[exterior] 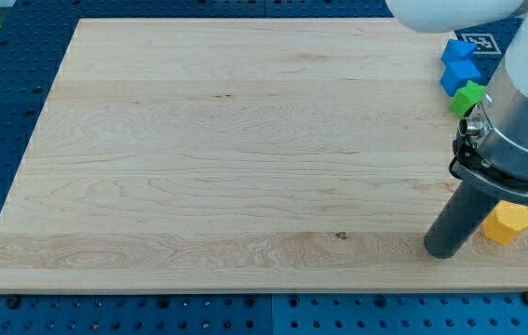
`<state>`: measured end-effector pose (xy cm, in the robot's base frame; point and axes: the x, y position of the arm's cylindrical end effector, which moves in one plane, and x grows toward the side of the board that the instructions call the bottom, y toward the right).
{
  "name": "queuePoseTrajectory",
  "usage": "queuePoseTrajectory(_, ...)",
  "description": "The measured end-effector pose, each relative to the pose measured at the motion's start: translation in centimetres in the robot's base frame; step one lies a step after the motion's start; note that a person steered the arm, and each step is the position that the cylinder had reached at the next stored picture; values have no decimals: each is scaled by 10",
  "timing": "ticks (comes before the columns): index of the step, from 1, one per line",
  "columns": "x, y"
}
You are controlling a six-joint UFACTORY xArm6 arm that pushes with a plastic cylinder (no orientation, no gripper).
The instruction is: Place your arm at the top of the blue triangle
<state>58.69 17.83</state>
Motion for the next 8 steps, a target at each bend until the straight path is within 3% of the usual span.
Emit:
queuePoseTrajectory(2,-19,-26)
queuePoseTrajectory(6,-244,-69)
queuePoseTrajectory(8,-249,-69)
